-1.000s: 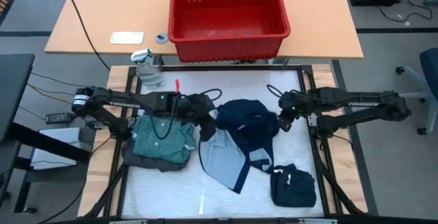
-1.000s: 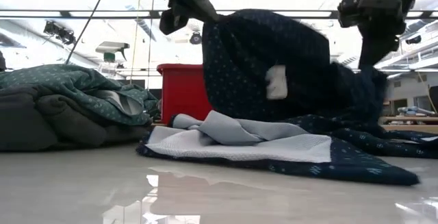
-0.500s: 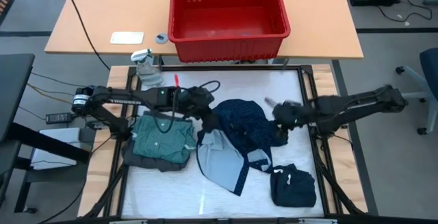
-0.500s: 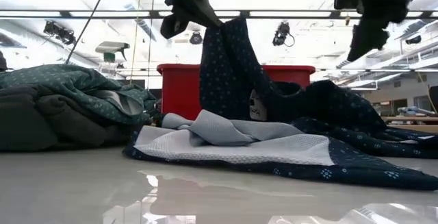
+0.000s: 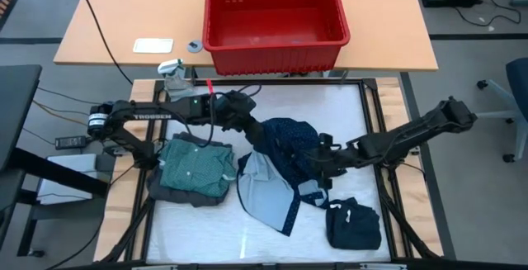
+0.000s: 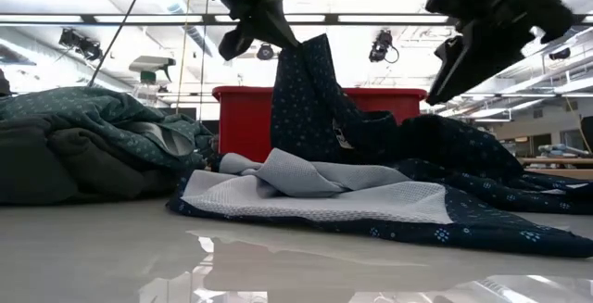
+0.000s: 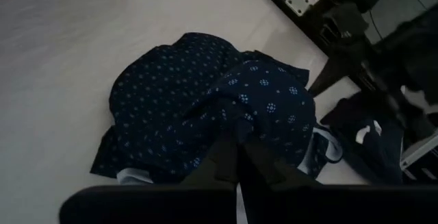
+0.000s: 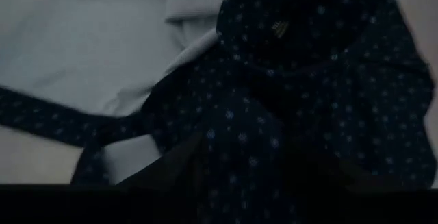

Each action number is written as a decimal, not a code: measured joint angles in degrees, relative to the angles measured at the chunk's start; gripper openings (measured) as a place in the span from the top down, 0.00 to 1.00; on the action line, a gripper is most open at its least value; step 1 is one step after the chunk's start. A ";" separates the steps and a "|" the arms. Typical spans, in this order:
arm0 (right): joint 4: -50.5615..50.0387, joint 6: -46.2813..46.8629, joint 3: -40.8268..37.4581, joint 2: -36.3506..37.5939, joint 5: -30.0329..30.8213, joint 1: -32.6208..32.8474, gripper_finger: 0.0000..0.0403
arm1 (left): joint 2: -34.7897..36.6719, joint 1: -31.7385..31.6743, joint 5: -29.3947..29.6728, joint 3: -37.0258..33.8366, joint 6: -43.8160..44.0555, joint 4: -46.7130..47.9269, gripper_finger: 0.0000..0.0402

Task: Fold Laundry from Bin
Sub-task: Fold the blue polo shirt on the table

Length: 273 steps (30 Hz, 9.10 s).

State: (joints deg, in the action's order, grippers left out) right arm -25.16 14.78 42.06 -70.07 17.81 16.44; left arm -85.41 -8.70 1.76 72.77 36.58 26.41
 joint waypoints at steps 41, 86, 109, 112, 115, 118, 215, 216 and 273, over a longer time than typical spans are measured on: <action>-23.24 4.69 12.67 6.93 5.28 -5.37 0.99 | 0.74 -2.44 8.32 8.81 -29.02 11.25 0.99; -34.70 18.66 47.59 6.00 7.14 11.60 0.99 | -1.55 39.96 27.01 30.97 -11.92 19.06 1.00; -42.86 51.75 47.56 -24.25 15.33 16.52 0.59 | -1.55 18.25 23.58 30.97 -11.95 30.12 1.00; -38.75 49.49 47.56 -28.38 14.23 17.85 0.49 | -1.55 16.58 20.57 30.97 -13.59 30.08 1.00; -37.60 51.07 47.56 -31.63 13.08 18.51 0.42 | -1.55 15.83 18.62 30.97 -13.94 30.10 1.00; -34.56 51.39 47.56 -34.15 13.02 18.90 0.38 | -1.55 15.64 17.58 30.97 -15.66 30.05 1.00; -61.80 -0.01 64.57 2.22 30.25 0.26 1.00 | 1.79 21.60 40.03 41.64 -35.66 24.05 1.00; -60.85 -2.77 65.01 1.99 30.73 0.18 1.00 | 1.78 21.74 39.41 43.51 -37.52 23.96 1.00; -49.53 30.33 34.34 -0.69 6.25 26.01 1.00 | -17.58 48.78 39.17 60.39 9.15 39.10 0.98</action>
State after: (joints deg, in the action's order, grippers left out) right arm -74.69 45.11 76.40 -70.76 24.06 42.45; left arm -102.99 40.08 40.93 133.16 45.73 65.52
